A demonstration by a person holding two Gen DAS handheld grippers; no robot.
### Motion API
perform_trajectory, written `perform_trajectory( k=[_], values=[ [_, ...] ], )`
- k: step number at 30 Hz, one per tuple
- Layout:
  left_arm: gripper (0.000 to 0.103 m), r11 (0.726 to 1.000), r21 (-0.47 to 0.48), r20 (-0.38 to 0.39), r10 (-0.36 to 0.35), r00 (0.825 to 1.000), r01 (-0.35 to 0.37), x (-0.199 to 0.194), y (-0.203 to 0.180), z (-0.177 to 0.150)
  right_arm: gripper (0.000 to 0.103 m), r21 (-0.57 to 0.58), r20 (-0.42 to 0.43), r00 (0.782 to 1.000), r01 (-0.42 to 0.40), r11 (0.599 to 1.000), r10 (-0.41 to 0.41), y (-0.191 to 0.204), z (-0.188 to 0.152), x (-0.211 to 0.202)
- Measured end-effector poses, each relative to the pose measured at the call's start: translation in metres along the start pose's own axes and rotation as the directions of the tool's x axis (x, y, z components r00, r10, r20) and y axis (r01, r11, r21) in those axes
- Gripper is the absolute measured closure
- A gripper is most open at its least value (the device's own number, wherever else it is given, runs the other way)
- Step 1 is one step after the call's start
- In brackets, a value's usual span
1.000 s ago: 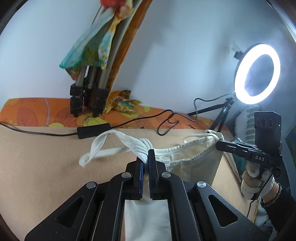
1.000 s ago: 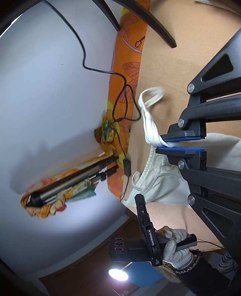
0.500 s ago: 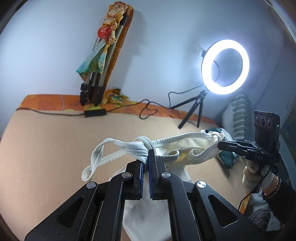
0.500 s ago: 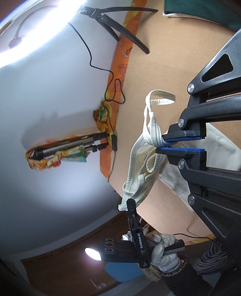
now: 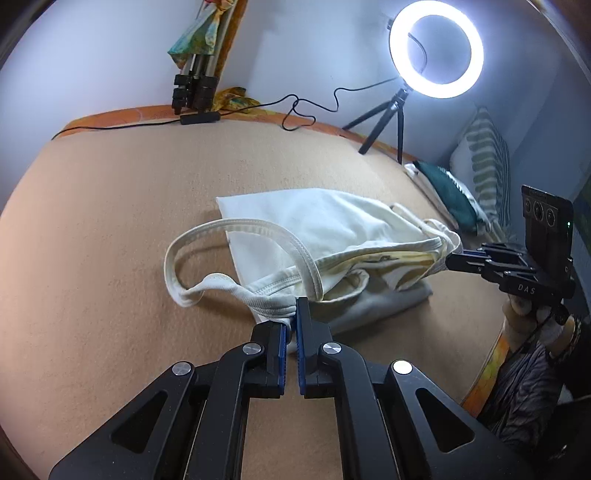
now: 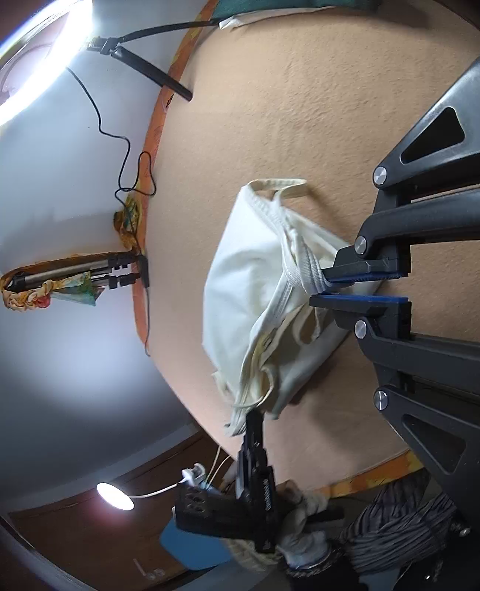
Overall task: Fold small clothes
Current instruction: 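Fold the held straps over onto the folded hem with both tools, then open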
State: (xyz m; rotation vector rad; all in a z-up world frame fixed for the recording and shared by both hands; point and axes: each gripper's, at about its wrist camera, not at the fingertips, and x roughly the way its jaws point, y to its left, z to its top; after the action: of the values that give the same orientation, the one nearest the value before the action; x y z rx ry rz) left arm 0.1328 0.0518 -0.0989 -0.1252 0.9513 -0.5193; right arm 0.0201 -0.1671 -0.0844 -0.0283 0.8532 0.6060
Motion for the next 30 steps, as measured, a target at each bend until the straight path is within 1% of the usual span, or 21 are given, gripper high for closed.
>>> perform_trajectory(
  k=[2,4,6,8,9,10,12,14,15,18,20,22,24,25,26,28,30],
  values=[
    [0.099,1.000,0.007,-0.008,0.000,1.000,0.000,-0.005,-0.002,-0.005,0.096,-0.011,-0.016,1.000,-0.002,1.000,0.002,0.001,-0.007,-0.004],
    [0.099,1.000,0.022,-0.033,0.009,0.999,-0.008,-0.013,-0.003,-0.012,0.093,-0.038,-0.040,0.999,0.008,0.999,-0.010,0.003,-0.012,-0.009],
    [0.098,0.999,0.040,-0.061,0.016,0.998,-0.014,-0.023,-0.003,-0.020,0.089,-0.048,-0.047,0.999,0.008,0.999,-0.010,0.003,-0.016,-0.018],
    [0.094,0.998,0.056,-0.090,0.026,0.996,-0.021,-0.031,-0.004,-0.026,0.079,-0.042,-0.047,0.999,-0.003,0.999,0.001,0.002,-0.018,-0.028],
    [0.094,0.997,0.074,-0.097,0.037,0.995,-0.030,-0.038,-0.005,-0.029,0.076,-0.046,-0.035,0.999,-0.010,0.999,0.009,0.003,-0.018,-0.036],
    [0.094,0.996,0.082,-0.093,0.044,0.995,-0.036,-0.043,-0.006,-0.030,0.076,-0.051,-0.017,1.000,-0.013,0.999,0.012,0.005,-0.018,-0.042],
    [0.094,0.996,0.087,-0.059,0.043,0.997,-0.037,-0.056,-0.008,-0.025,0.076,-0.056,0.030,0.999,-0.024,0.998,0.026,0.009,-0.012,-0.051],
    [0.094,0.994,0.100,0.003,0.052,0.999,-0.052,-0.065,-0.014,-0.012,0.076,-0.055,0.059,0.998,-0.022,0.998,0.026,0.012,-0.002,-0.050],
    [0.094,0.994,0.102,0.025,0.043,0.999,-0.045,-0.065,-0.016,-0.004,0.076,-0.054,0.065,0.998,-0.019,0.998,0.023,0.012,0.006,-0.044],
    [0.094,0.991,0.126,0.060,0.030,0.998,-0.037,-0.050,-0.028,0.021,0.077,-0.040,0.061,0.998,-0.009,0.999,0.012,0.014,0.022,-0.020],
    [0.094,0.990,0.140,0.054,0.023,0.998,-0.031,-0.032,-0.035,0.033,0.078,-0.033,0.053,0.999,-0.006,0.999,0.008,0.013,0.031,-0.005],
    [0.094,0.988,0.152,0.027,0.013,1.000,-0.017,-0.009,-0.042,0.042,0.078,-0.029,0.024,1.000,0.003,1.000,-0.002,0.013,0.037,0.013],
    [0.094,0.986,0.167,-0.017,0.014,1.000,-0.011,0.014,-0.046,0.044,0.078,-0.022,-0.021,1.000,0.000,1.000,0.000,0.014,0.036,0.025],
    [0.094,0.984,0.178,-0.062,0.011,0.998,0.000,0.026,-0.048,0.042,0.078,-0.031,-0.045,0.999,-0.002,1.000,0.001,0.015,0.033,0.029],
    [0.094,0.983,0.186,-0.090,0.011,0.996,0.006,0.034,-0.050,0.038,0.078,-0.047,-0.065,0.998,-0.007,0.999,0.004,0.018,0.029,0.031],
    [0.094,0.977,0.213,-0.162,0.005,0.987,0.030,0.043,-0.053,0.021,0.078,-0.096,-0.114,0.993,-0.011,0.995,0.000,0.025,0.015,0.033],
    [0.094,0.969,0.247,-0.198,0.021,0.980,0.029,0.042,-0.055,0.004,0.078,-0.143,-0.164,0.986,-0.015,0.990,-0.009,0.032,-0.001,0.033]
  ],
)
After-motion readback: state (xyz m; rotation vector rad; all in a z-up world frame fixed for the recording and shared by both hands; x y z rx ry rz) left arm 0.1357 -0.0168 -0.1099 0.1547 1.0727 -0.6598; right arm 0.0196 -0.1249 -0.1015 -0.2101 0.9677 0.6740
